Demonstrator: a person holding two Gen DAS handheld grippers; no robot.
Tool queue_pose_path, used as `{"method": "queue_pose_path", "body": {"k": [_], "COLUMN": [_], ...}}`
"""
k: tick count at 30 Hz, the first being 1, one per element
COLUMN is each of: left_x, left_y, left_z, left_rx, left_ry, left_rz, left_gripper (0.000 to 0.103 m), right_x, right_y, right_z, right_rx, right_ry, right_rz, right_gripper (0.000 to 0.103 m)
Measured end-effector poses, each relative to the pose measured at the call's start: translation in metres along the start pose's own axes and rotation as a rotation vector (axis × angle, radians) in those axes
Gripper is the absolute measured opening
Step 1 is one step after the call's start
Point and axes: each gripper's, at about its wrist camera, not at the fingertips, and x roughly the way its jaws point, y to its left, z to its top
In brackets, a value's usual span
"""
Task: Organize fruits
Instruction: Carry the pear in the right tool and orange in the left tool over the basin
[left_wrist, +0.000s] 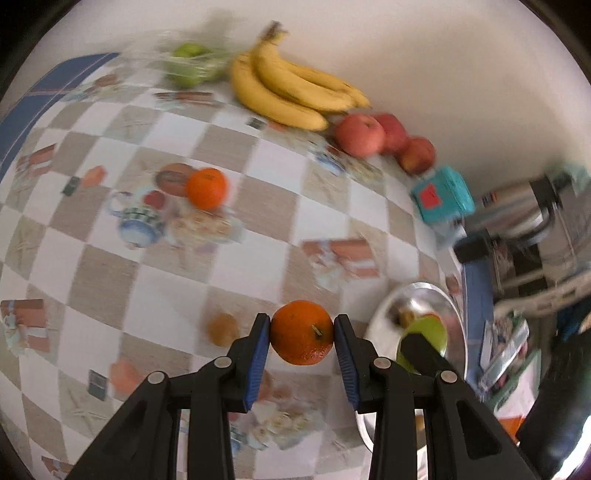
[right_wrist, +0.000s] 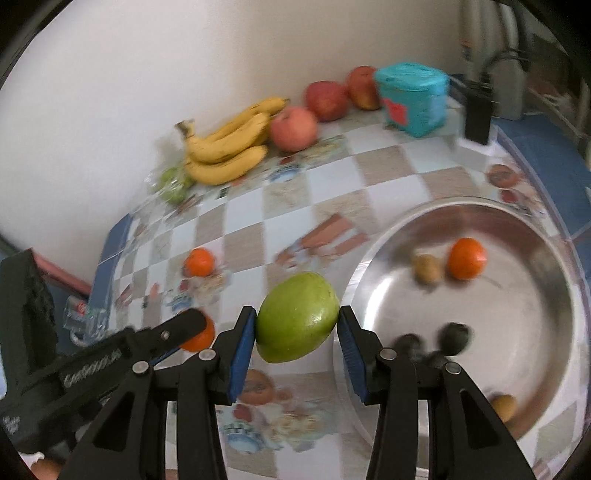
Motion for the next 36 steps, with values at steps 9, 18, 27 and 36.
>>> {"method": "queue_pose_path", "body": {"k": [9, 18, 27, 36], "left_x": [0.025, 0.048, 0.066, 0.074], "left_y": [-0.066, -0.098, -0.115, -0.118], "left_z": [-0.036, -0.069, -0.095, -0.103], "left_rx": [0.207, 0.327, 0.403, 0.422], "left_ry": [0.052, 0.116, 0.167, 0.188], "left_rz": [-0.020, 0.028, 0.075, 0.104], "left_gripper": [0.038, 0.038, 0.038, 0.038], "right_x": [-0.023, -0.037, -0.016, -0.004], "right_y": [-0.068, -0.110, -0.115, -0.122], "right_z": [0.000, -0.007, -0.013, -0.018], "right_rx": [0.141, 0.227, 0.238, 0.255], "right_ry": [-0.048, -0.063, 0.018, 0.068], "right_rz": [-0.130, -0.208, -0.228, -0.249], "right_gripper": [0.047, 0.047, 0.047, 0.047]}}
